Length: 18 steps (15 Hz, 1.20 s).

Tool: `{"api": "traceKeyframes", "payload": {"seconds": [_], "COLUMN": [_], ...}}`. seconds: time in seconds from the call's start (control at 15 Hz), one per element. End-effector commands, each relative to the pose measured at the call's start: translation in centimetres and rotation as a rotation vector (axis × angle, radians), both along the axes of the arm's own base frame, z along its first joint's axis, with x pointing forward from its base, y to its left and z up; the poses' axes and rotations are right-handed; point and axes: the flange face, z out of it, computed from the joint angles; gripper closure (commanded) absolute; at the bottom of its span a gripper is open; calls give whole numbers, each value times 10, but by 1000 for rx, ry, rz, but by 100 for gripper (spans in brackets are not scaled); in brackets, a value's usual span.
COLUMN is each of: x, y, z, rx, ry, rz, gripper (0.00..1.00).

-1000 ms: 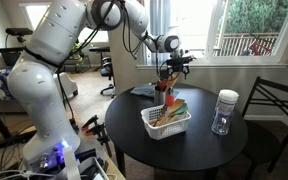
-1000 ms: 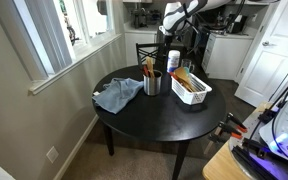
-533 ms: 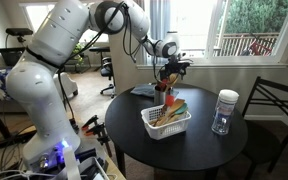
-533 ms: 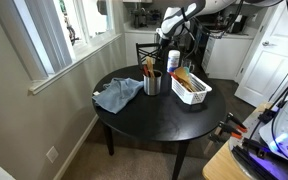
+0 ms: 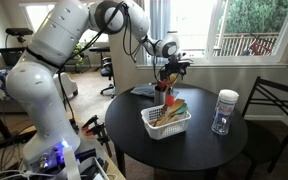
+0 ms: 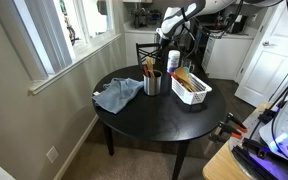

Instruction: Remove the spoon from the tin can

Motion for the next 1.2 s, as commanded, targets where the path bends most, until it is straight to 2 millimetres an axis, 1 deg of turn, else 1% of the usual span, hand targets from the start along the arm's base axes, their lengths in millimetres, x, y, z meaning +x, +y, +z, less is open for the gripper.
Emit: {"api": "traceKeyframes", "payload": {"seconds": [0.0, 0.07, 0.2, 0.33, 0.47, 0.67, 0.87, 1.13], "x": [4, 7, 15, 25, 33, 43, 53, 61], "y": [-2, -2, -2, 0, 4, 9, 14, 23], "z": [-6, -10, -18, -23, -22, -14, -8, -9], "rx": [-35, -33, -76, -119, -156, -186, -136, -42], "ry": [4, 12, 2, -28, -55, -120, -230, -319], "rz": [35, 42, 114, 217, 302, 403, 488, 591], "gripper": [0, 0, 0, 0, 0, 0, 0, 0]}}
